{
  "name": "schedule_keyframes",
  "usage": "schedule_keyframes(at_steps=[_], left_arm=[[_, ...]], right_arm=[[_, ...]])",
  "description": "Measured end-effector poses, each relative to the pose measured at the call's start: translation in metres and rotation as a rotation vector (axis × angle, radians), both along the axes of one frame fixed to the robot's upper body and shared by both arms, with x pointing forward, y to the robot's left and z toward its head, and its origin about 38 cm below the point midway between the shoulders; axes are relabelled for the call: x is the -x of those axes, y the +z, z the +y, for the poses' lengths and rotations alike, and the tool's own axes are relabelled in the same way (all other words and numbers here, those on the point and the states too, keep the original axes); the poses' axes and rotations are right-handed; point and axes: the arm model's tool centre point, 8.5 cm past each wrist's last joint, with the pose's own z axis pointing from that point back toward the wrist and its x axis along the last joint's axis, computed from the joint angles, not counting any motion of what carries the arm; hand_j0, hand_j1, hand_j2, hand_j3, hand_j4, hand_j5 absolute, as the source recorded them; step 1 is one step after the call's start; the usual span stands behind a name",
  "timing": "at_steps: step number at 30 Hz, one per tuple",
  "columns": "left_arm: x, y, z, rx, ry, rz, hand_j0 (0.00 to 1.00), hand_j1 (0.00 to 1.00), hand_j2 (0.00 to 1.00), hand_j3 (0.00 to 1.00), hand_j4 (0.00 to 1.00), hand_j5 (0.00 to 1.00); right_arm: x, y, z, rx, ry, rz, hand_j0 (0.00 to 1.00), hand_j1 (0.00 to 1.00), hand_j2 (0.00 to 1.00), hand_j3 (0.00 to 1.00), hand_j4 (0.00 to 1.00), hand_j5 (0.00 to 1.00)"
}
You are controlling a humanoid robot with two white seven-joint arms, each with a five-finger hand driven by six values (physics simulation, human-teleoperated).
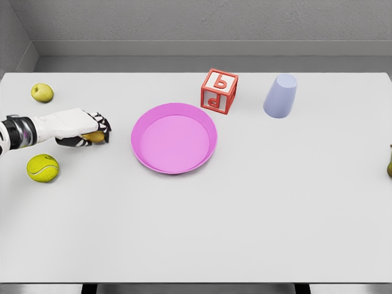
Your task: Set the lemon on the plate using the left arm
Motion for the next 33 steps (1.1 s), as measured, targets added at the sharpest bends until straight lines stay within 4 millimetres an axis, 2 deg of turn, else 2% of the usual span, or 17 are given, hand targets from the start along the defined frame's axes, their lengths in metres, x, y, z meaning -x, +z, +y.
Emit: schedule_keyframes(at_steps=[10, 18, 33], left_arm=[[-0.008, 0.030, -0.001, 0.053, 0.001, -0.066, 0.50, 0.50, 0.50, 0.50, 0.50, 0.50], [-0.002, 0.051, -0.027, 0.071, -0.081, -0.124, 0.50, 0.50, 0.50, 0.50, 0.50, 0.50], [0.014, 0.063, -0.073, 0.088, -0.214, -0.168, 0.50, 0.50, 0.50, 0.50, 0.50, 0.50]], right_arm=[[0.000, 0.000, 0.000, 0.000, 0.000, 0.000, 1.00, 1.00, 1.00, 1.00, 1.00, 1.00], [0.000, 0.000, 0.000, 0.000, 0.000, 0.000, 1.00, 1.00, 1.00, 1.00, 1.00, 1.00], [0.000, 0.000, 0.000, 0.000, 0.000, 0.000, 1.00, 1.00, 1.00, 1.00, 1.00, 1.00]])
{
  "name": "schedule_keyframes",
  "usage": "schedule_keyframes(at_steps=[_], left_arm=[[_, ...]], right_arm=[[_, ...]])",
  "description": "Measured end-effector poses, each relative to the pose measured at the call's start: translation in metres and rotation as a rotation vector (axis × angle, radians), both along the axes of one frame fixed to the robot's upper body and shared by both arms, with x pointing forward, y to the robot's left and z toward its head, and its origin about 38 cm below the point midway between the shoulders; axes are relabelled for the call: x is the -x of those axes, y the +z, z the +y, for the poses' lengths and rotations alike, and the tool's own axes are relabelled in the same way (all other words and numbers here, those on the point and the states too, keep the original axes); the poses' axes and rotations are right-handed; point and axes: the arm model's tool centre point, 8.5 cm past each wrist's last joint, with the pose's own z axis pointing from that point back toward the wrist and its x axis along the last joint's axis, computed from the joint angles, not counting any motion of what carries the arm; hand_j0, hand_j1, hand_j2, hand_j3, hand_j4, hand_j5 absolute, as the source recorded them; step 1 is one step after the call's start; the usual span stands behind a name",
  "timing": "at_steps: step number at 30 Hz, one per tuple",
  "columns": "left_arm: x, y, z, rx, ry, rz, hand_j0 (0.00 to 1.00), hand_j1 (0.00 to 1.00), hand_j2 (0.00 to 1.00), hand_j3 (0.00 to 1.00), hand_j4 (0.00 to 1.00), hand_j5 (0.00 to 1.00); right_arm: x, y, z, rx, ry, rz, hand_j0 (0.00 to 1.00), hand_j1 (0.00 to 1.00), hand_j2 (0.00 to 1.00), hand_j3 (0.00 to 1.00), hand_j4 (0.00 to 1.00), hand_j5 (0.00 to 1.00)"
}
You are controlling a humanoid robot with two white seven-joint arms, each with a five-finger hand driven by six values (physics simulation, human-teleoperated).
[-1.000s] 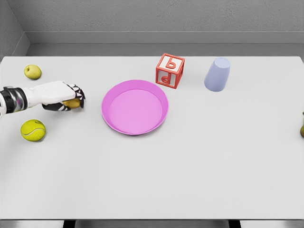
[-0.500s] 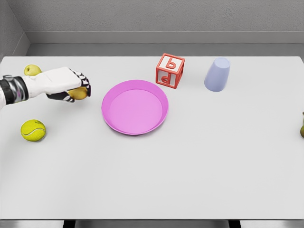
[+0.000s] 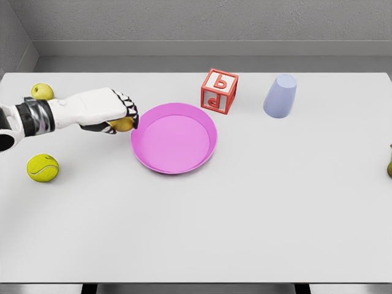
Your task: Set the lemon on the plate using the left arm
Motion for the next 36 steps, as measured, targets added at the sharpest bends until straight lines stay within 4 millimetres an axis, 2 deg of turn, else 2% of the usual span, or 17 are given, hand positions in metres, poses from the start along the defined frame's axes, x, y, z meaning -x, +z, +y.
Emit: schedule_keyframes(at_steps=[14, 15, 16, 17, 21, 25, 28, 29, 33, 36], left_arm=[[0.017, 0.000, -0.058, 0.030, -0.143, -0.011, 0.51, 0.51, 0.51, 0.51, 0.51, 0.51], [0.018, 0.000, -0.062, 0.033, -0.150, -0.008, 0.56, 0.56, 0.56, 0.56, 0.56, 0.56], [0.018, -0.001, -0.065, 0.036, -0.156, -0.007, 0.80, 0.80, 0.80, 0.80, 0.80, 0.80], [0.018, 0.000, -0.067, 0.041, -0.159, -0.008, 0.98, 0.98, 0.98, 0.98, 0.98, 0.98], [0.017, 0.003, -0.067, 0.052, -0.156, -0.013, 1.00, 1.00, 1.00, 1.00, 1.00, 1.00], [0.016, 0.003, -0.045, 0.087, -0.096, -0.011, 1.00, 1.00, 1.00, 1.00, 1.00, 1.00], [0.014, 0.010, -0.012, 0.096, -0.020, -0.021, 1.00, 1.00, 1.00, 1.00, 1.00, 1.00], [0.016, 0.007, 0.002, 0.097, 0.010, -0.012, 1.00, 1.00, 1.00, 1.00, 1.00, 1.00], [0.012, 0.017, 0.053, 0.126, 0.132, -0.013, 1.00, 1.00, 1.00, 1.00, 1.00, 1.00], [0.009, 0.022, 0.074, 0.138, 0.183, -0.014, 1.00, 1.00, 1.00, 1.00, 1.00, 1.00]], right_arm=[[0.000, 0.000, 0.000, 0.000, 0.000, 0.000, 1.00, 1.00, 1.00, 1.00, 1.00, 1.00], [0.000, 0.000, 0.000, 0.000, 0.000, 0.000, 1.00, 1.00, 1.00, 1.00, 1.00, 1.00], [0.000, 0.000, 0.000, 0.000, 0.000, 0.000, 1.00, 1.00, 1.00, 1.00, 1.00, 1.00], [0.000, 0.000, 0.000, 0.000, 0.000, 0.000, 1.00, 1.00, 1.00, 1.00, 1.00, 1.00], [0.000, 0.000, 0.000, 0.000, 0.000, 0.000, 1.00, 1.00, 1.00, 1.00, 1.00, 1.00], [0.000, 0.000, 0.000, 0.000, 0.000, 0.000, 1.00, 1.00, 1.00, 1.00, 1.00, 1.00], [0.000, 0.000, 0.000, 0.000, 0.000, 0.000, 1.00, 1.00, 1.00, 1.00, 1.00, 1.00], [0.000, 0.000, 0.000, 0.000, 0.000, 0.000, 1.00, 1.00, 1.00, 1.00, 1.00, 1.00], [0.000, 0.000, 0.000, 0.000, 0.000, 0.000, 1.00, 1.00, 1.00, 1.00, 1.00, 1.00], [0.000, 0.000, 0.000, 0.000, 0.000, 0.000, 1.00, 1.00, 1.00, 1.00, 1.00, 1.00]])
